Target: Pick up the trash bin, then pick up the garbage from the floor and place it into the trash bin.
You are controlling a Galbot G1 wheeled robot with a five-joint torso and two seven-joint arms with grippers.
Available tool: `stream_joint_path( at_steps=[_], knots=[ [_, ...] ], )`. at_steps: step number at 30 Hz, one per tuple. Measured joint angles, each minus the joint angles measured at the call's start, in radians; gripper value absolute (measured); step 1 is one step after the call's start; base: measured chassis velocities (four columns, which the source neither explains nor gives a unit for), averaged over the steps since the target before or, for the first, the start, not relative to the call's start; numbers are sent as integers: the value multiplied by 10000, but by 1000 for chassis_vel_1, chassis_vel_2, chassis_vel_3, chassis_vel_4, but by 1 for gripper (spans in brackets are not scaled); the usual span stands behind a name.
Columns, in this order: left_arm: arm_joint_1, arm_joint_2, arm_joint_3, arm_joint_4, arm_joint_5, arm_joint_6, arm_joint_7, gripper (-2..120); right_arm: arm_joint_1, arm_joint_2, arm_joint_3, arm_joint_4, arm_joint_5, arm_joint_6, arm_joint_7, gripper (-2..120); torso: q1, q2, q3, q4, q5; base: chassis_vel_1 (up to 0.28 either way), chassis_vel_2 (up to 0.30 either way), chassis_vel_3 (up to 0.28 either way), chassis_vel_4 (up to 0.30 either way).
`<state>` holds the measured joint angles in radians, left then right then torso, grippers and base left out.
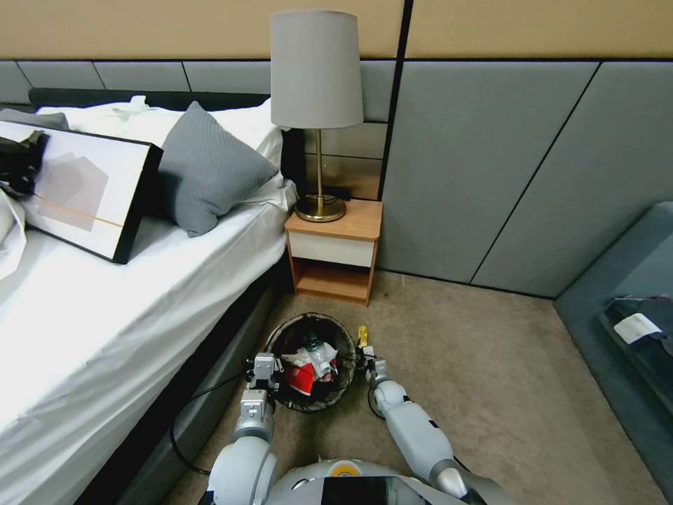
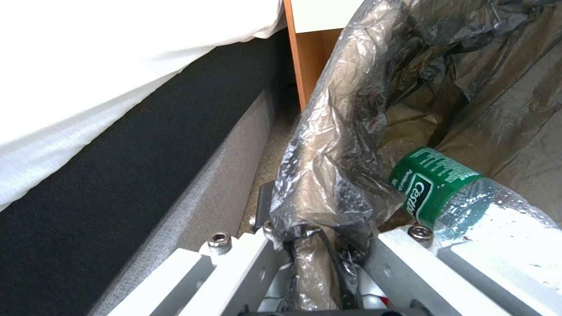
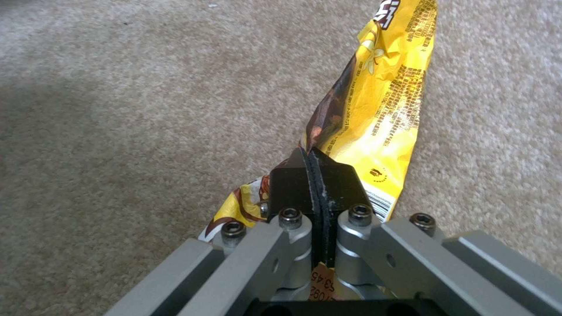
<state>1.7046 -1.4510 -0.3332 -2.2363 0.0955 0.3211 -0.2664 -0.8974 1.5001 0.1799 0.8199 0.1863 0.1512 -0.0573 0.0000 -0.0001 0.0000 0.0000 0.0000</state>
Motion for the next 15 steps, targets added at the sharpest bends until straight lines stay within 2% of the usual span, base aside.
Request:
stream_joint_path(
  at_steps=[15],
  knots=[
    [2,25,32,33,-5,0,-2,2,-1138,-545,2,2296,45,287,349,0,0,0,0,-1,0,0,0,0,0]
  ],
)
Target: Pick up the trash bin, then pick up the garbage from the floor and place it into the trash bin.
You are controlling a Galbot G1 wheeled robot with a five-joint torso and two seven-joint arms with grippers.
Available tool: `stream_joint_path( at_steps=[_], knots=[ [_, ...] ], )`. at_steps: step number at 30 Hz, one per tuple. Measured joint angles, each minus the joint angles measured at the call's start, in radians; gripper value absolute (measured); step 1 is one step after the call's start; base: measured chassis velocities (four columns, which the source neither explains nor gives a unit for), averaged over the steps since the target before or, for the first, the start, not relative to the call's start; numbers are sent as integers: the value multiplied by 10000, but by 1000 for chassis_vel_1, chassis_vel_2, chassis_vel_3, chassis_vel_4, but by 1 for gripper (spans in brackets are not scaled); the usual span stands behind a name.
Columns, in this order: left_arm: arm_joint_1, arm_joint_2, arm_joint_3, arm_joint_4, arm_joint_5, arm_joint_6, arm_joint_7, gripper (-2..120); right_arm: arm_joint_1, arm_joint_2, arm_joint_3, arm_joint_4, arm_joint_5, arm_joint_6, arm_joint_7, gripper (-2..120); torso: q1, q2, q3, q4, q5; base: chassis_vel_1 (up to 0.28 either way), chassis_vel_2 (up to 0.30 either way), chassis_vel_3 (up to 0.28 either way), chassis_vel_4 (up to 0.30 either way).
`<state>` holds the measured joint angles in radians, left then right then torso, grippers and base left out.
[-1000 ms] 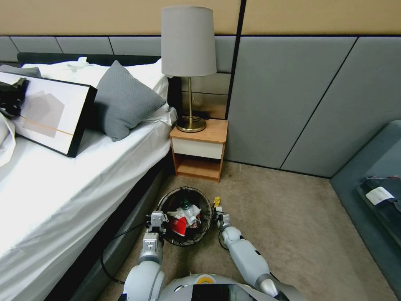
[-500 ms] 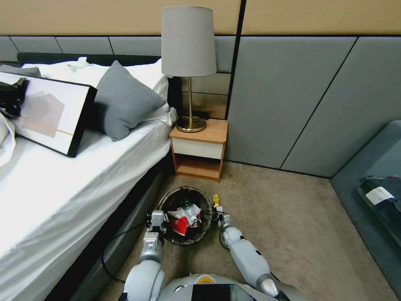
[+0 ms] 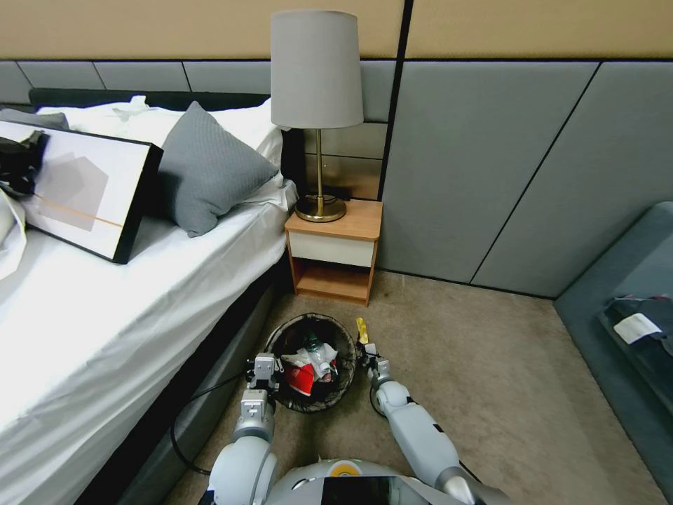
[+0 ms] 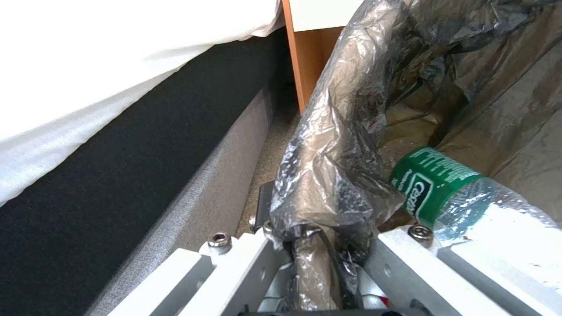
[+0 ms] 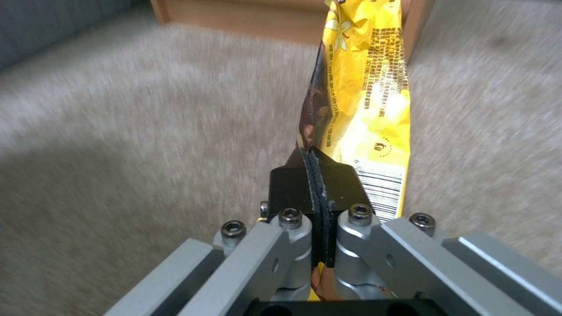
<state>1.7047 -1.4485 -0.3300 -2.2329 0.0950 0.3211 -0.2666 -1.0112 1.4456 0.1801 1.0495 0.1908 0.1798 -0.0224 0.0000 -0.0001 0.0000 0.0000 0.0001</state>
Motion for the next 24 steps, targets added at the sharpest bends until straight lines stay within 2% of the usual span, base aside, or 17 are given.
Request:
stream_joint_path(
  at_steps=[9,18,20,22,24],
  knots=[
    [-43,19,23,20,-7,1,-1,2,-1149,-515,272,2304,220,267,63,0,0,0,-1,0,0,0,0,0,0],
    [-58,5,59,35,-2,14,0,2,-1982,-726,565,3625,232,632,53,0,0,0,0,0,0,0,0,0,0],
    [-62,6,40,53,-1,18,0,2,-2371,-788,695,4289,271,952,-29,0,0,1,-1,0,0,0,0,0,0],
    [-62,5,38,58,-2,18,0,2,-2449,-810,720,4446,292,1015,-76,0,0,0,-1,0,0,0,0,0,0],
    [-65,0,34,79,0,23,1,2,-2817,-929,822,5461,429,1464,-527,0,0,1,-1,1,0,0,0,0,0]
  ],
)
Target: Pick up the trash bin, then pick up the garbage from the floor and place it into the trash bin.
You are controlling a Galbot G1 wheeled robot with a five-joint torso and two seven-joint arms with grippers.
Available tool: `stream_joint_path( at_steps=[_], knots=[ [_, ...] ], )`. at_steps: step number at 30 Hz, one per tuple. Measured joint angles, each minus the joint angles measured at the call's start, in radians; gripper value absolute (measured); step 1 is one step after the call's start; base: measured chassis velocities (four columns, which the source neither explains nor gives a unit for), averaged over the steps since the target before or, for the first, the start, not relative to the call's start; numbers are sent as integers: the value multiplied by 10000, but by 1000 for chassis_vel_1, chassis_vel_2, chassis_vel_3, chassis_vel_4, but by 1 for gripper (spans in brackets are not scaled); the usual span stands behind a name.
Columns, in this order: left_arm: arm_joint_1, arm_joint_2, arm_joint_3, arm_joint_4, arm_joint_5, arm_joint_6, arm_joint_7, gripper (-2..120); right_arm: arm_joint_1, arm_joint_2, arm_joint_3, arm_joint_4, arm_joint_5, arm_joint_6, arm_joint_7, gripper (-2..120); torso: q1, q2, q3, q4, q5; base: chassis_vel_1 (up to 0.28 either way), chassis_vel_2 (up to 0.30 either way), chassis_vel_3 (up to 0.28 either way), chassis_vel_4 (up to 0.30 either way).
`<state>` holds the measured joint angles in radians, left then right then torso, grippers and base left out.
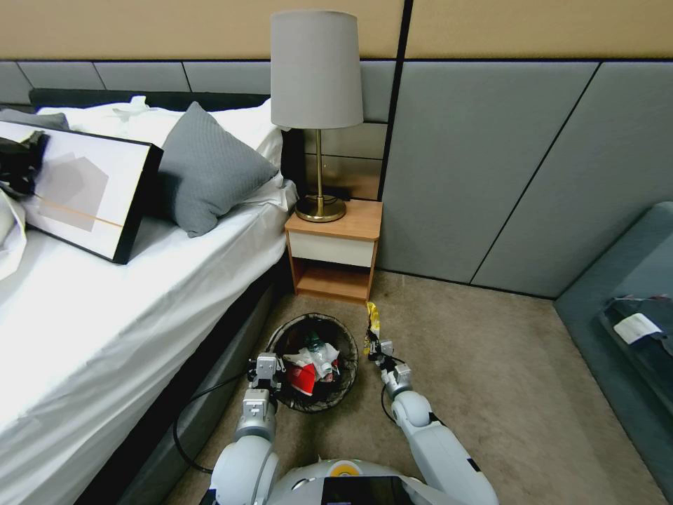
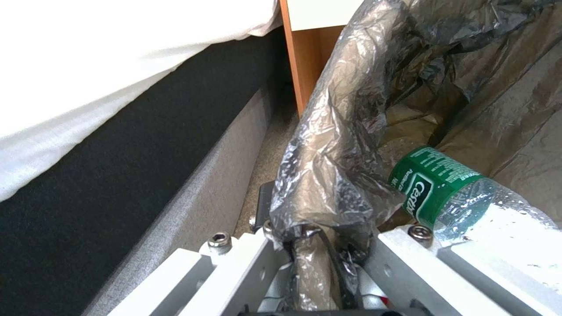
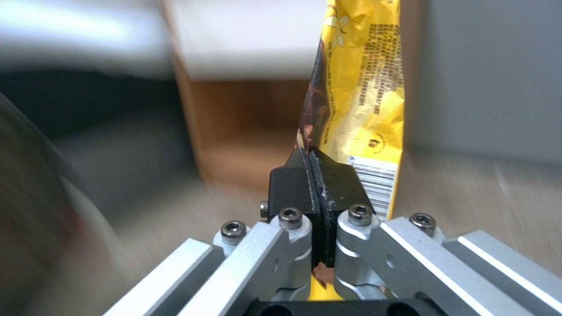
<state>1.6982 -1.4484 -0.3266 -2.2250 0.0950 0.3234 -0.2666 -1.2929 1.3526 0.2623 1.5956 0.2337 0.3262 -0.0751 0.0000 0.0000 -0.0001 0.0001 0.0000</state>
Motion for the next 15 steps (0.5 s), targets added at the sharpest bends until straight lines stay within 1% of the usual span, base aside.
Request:
stream_joint_path(
  at_steps=[2,4,6,7,8,9,11,12,14,15],
  knots=[
    [-1,-3,0,5,1,0,0,2,-75,-28,25,230,37,110,-131,0,0,0,0,0,0,0,0,0,0],
    [-9,-16,8,30,9,3,1,2,-393,-140,87,1286,231,507,-807,0,0,0,0,0,-1,0,0,0,0],
    [-11,-18,10,39,12,4,1,2,-464,-165,91,1527,266,593,-951,0,0,0,0,-1,-1,0,0,0,0],
    [-18,-22,22,59,24,6,4,2,-716,-267,60,2277,383,829,-1391,0,0,0,0,-1,-1,0,0,0,0],
    [-18,-22,28,69,33,6,5,2,-837,-314,8,2612,442,946,-1616,0,0,0,0,-1,-1,0,0,0,0],
    [-18,-22,28,69,33,6,5,2,-837,-314,8,2612,442,946,-1616,0,0,0,0,-1,-1,0,0,0,0],
    [-15,-20,46,94,46,6,7,2,-1142,-434,-231,3387,477,1091,-2001,0,0,0,0,0,-1,0,0,0,0],
    [-15,-20,46,94,46,6,7,2,-1142,-434,-231,3387,477,1091,-2001,0,0,0,0,0,-1,0,0,0,0],
    [-16,-16,71,105,62,6,9,2,-1363,-547,-519,3923,339,1102,-2166,0,0,0,0,-1,-1,0,0,0,0],
    [-16,-16,71,105,62,6,9,2,-1363,-547,-519,3923,339,1102,-2166,0,0,0,0,-1,-1,0,0,0,0]
  ],
)
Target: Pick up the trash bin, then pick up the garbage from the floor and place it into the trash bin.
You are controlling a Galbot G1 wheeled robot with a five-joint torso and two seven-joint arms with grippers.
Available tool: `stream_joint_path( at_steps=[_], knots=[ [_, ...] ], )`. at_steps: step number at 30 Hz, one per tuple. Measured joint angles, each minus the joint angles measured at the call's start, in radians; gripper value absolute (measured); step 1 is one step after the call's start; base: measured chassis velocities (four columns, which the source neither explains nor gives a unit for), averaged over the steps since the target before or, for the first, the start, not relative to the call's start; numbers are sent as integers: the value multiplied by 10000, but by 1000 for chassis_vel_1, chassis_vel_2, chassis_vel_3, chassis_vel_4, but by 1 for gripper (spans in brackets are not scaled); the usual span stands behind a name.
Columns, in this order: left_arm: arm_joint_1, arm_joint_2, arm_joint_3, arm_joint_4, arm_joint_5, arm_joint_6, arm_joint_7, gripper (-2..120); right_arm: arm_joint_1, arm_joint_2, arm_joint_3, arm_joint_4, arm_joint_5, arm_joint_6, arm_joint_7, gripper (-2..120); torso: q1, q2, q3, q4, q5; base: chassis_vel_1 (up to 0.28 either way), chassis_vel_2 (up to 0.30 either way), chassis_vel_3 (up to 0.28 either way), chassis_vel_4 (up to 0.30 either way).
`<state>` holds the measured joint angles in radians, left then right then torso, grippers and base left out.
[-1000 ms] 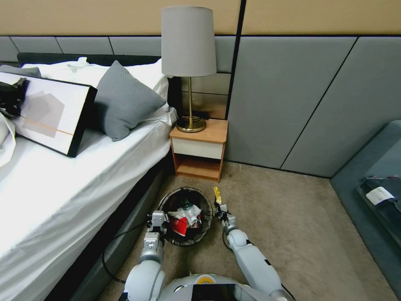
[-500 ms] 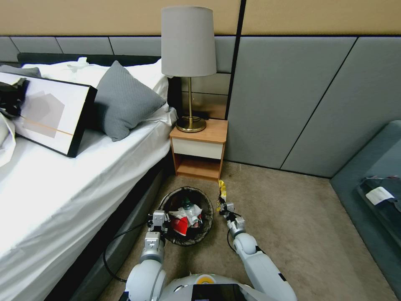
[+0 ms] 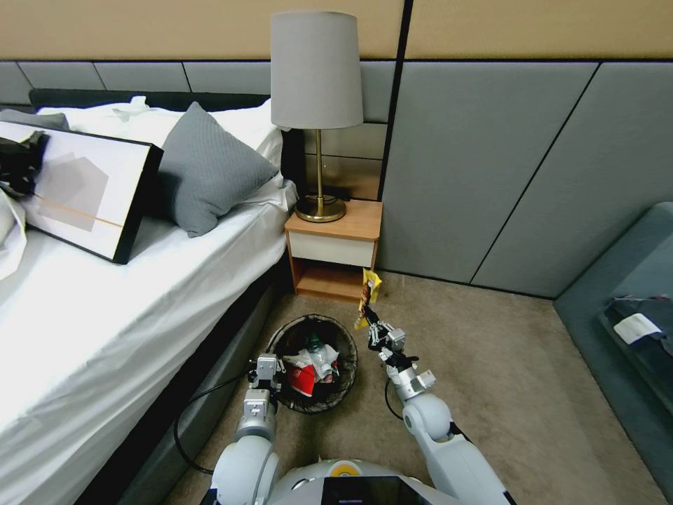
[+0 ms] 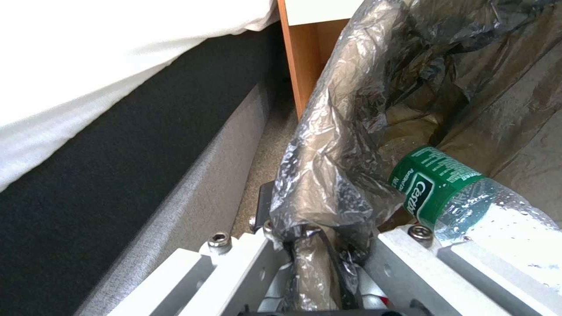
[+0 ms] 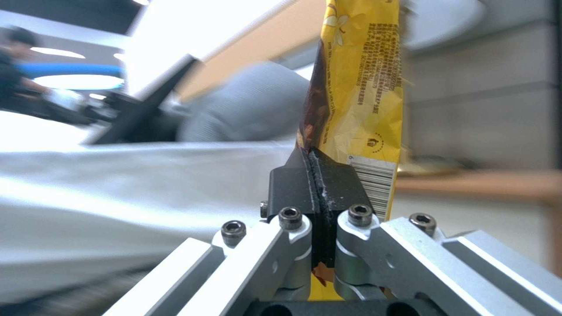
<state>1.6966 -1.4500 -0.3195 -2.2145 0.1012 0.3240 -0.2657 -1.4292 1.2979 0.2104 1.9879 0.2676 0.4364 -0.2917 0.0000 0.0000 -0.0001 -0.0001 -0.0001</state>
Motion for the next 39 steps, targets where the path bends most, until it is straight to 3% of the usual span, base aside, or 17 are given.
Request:
stream_joint_path(
  at_steps=[8,17,39],
  knots=[
    [-13,-10,95,1,46,0,9,2,-242,-279,-1022,546,-615,-38,-174,0,0,0,0,1,1,0,0,0,0],
    [-11,-31,124,6,73,0,16,2,-190,-165,-2022,-526,-1195,119,-141,0,0,0,0,1,0,0,0,0,0],
    [-139,0,-1,-61,-49,0,5,2,-429,-181,-1659,-1767,-1430,917,-100,0,0,0,1,0,0,0,0,0,0]
  ],
)
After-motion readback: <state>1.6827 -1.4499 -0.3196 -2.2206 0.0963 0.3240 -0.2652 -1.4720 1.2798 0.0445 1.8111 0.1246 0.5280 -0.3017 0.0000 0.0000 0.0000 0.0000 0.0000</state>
